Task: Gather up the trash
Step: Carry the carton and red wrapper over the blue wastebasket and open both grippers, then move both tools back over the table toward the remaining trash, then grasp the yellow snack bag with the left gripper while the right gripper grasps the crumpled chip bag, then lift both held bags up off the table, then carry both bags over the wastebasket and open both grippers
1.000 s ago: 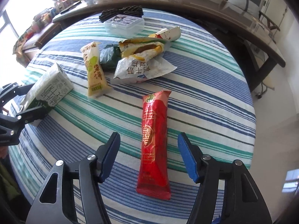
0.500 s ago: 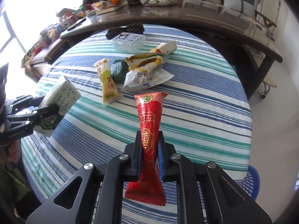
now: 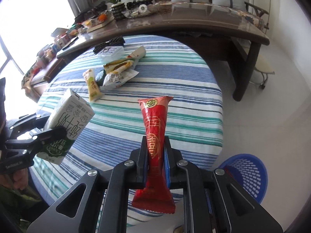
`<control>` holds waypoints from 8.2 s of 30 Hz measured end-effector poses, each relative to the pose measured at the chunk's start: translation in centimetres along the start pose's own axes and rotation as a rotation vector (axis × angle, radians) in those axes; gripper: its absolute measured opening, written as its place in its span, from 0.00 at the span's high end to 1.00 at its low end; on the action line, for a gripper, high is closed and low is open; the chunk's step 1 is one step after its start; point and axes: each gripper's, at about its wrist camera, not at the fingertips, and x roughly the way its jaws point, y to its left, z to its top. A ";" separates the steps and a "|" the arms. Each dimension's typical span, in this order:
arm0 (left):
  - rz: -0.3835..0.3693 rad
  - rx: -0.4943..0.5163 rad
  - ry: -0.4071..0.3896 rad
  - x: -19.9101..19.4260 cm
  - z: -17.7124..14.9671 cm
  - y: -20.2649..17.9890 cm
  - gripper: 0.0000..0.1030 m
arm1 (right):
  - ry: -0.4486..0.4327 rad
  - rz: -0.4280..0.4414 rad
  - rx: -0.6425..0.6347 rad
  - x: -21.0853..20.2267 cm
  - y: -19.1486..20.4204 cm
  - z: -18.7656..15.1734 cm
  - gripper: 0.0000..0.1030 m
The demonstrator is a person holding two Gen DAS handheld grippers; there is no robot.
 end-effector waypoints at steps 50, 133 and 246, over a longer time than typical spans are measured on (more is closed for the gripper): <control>-0.218 0.152 0.118 23.4 1.4 -24.5 0.26 | -0.050 -0.264 0.503 -5.4 -28.8 -12.2 0.39; 0.243 -0.187 0.054 -0.4 -4.4 13.9 0.77 | -0.067 -0.107 -0.135 7.8 6.9 -2.3 0.01; -0.205 0.114 0.033 4.5 -0.9 -10.6 0.80 | -0.034 -0.121 0.250 -3.5 -12.4 -7.6 0.71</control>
